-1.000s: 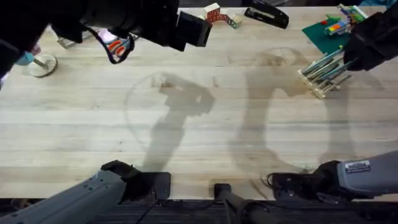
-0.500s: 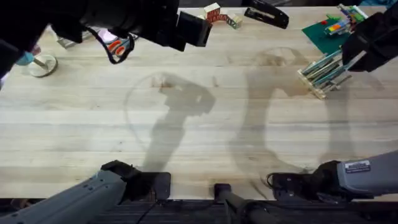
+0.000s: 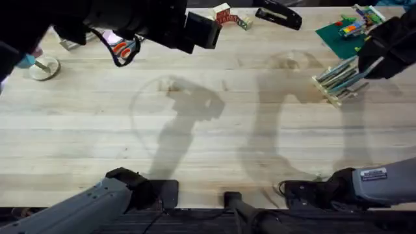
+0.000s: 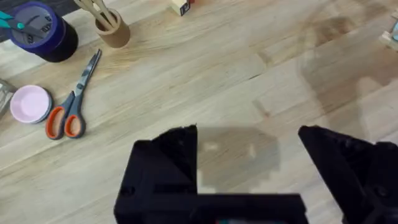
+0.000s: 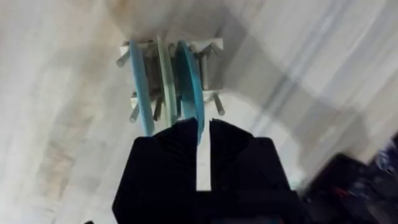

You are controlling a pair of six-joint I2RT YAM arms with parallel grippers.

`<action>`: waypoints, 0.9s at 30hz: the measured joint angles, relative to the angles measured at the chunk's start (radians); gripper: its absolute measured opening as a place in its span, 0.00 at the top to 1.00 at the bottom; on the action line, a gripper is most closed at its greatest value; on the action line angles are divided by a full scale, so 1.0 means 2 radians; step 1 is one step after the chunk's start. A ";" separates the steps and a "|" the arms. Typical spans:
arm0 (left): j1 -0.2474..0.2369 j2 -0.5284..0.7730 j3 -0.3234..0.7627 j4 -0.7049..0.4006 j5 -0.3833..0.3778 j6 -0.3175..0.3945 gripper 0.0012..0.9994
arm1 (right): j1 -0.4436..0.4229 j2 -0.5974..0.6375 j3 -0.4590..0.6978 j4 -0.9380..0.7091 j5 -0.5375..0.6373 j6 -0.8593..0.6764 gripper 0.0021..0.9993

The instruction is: Pick up the plates from the table one by one and place each into a slot on the dish rack.

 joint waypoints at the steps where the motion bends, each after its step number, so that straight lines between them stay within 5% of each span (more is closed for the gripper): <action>1: 0.000 0.000 0.000 0.000 0.000 0.000 0.00 | 0.000 -0.001 0.002 -0.009 0.000 0.000 0.87; 5: 0.000 0.000 0.000 0.000 0.000 0.000 0.01 | 0.000 -0.014 0.021 -0.041 0.000 0.000 0.78; 9: 0.000 0.000 0.000 0.000 0.000 0.000 0.01 | 0.000 -0.043 0.042 -0.062 0.000 -0.002 0.28; 13: 0.000 0.000 0.000 0.000 0.000 0.000 0.01 | 0.000 -0.075 0.049 -0.084 0.000 -0.002 0.02; 20: 0.000 0.000 0.000 0.000 0.000 0.000 0.01 | 0.000 -0.147 0.049 -0.116 -0.016 -0.025 0.00; 27: 0.000 0.000 0.000 0.000 0.000 0.000 0.01 | 0.001 -0.194 0.050 -0.164 -0.047 -0.141 0.00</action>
